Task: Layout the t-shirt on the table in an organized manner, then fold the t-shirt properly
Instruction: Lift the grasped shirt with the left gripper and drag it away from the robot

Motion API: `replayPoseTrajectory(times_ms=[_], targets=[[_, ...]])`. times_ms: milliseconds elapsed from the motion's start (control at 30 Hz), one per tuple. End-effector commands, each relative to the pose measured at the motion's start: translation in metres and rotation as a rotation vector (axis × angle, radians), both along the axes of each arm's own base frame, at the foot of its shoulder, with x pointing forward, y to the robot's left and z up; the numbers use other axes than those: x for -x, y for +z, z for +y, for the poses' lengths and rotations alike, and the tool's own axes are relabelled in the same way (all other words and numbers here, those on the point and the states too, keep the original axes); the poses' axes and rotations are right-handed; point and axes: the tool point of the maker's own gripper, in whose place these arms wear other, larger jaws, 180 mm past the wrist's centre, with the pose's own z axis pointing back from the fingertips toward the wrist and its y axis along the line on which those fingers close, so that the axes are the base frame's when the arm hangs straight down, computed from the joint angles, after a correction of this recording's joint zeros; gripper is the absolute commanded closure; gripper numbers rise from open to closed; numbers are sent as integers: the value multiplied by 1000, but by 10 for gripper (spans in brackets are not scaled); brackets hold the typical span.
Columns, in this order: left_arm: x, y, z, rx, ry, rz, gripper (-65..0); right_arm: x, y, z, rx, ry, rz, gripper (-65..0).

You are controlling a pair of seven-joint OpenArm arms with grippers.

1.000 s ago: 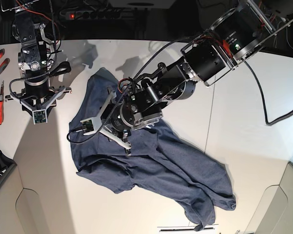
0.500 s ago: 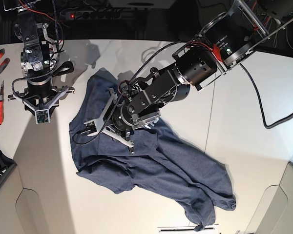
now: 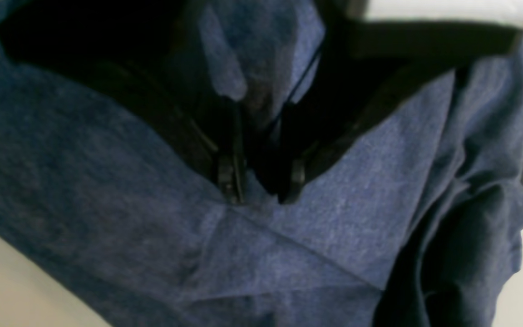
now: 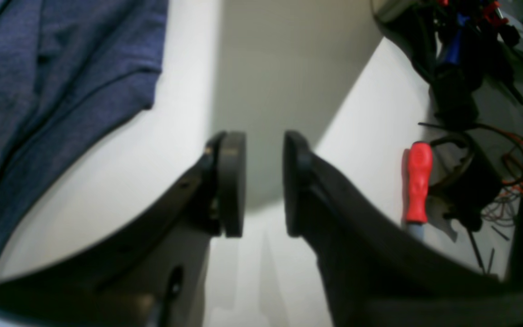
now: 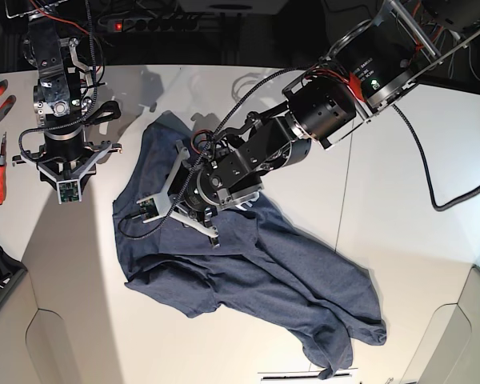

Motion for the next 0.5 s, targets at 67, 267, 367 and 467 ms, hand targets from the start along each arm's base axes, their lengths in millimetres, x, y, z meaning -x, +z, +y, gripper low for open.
replayPoseTrajectory(times_ms=[67, 267, 367, 467], targets=[[-5, 13, -12, 33, -17, -15, -164, -10, 14, -2, 14, 8, -51, -147], [-27, 28, -7, 85, 84, -116, 0, -10, 13, 1, 5, 6, -50, -147], [-36, 37, -4, 68, 114, -169, 0, -10, 13, 0, 6, 6, -50, -147], [-37, 56, -10, 67, 123, -186, 0, -10, 13, 0, 6, 7, -51, -145]])
